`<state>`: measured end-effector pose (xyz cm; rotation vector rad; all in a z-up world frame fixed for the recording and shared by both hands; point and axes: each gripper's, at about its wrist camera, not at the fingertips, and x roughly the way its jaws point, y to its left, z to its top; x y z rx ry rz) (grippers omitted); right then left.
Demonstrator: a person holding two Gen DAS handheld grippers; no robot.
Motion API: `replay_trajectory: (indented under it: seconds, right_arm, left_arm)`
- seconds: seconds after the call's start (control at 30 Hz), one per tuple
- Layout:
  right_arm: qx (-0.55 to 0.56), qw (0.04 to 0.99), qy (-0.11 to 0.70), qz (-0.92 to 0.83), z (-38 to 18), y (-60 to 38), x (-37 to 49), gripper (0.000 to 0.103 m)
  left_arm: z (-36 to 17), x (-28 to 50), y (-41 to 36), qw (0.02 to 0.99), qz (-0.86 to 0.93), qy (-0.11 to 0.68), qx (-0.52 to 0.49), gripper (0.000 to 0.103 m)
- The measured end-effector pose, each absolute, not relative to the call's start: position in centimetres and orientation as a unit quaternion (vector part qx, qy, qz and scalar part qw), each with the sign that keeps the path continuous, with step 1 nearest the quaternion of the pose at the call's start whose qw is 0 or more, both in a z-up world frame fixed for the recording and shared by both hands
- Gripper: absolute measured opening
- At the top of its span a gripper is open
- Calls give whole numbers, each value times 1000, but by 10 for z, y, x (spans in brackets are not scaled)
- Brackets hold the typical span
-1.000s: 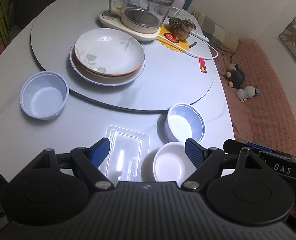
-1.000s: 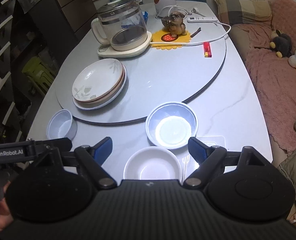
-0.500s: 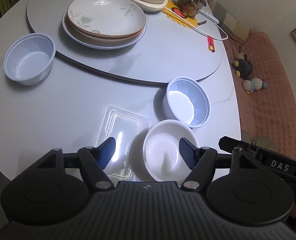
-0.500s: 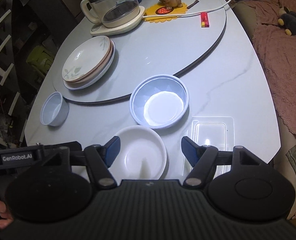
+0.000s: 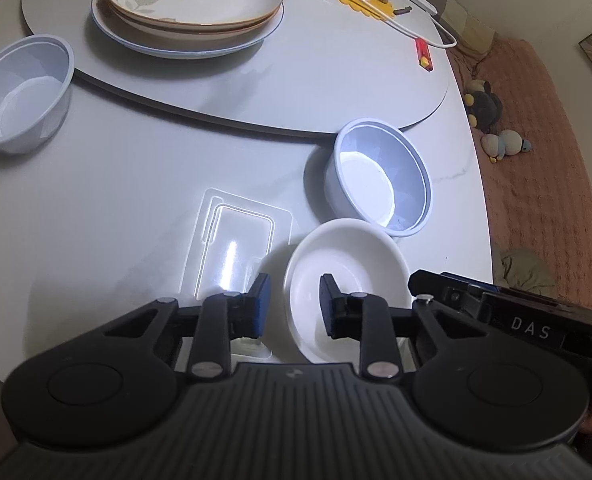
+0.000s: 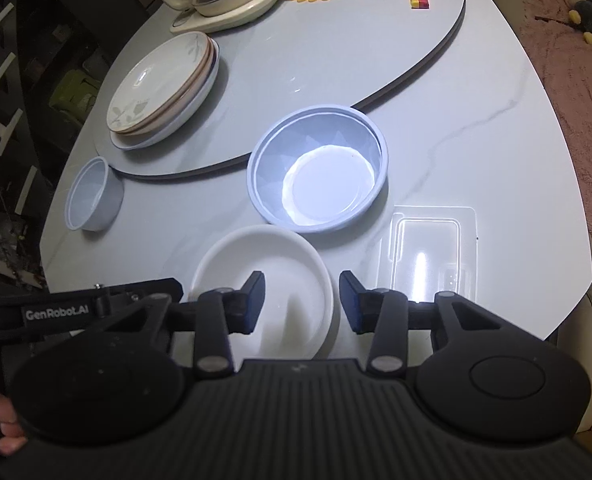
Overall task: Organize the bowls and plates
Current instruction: 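Close the left tool on the white bowl rim while the right tool clamps it, then lift the white bowl with both tools and carry it beside the clear tray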
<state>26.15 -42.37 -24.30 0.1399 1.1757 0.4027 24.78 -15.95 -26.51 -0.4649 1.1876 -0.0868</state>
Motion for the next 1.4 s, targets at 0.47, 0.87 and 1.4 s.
replay_trajectory:
  seconds: [0.47,0.87,1.4]
  right_arm:
    - [60,804,560,193,-268,-418,265,23]
    - [42,801,561,206,-225,-397,256,23]
    - [33,802,545,242,-202,-326,254,23]
  left_arm:
    - [-295,250,-163,796,-57,558,-227,27]
    - [-253,234,-143,796,-41,551,-249,27]
    - [-222,216,-66,811,0,520,-270,27]
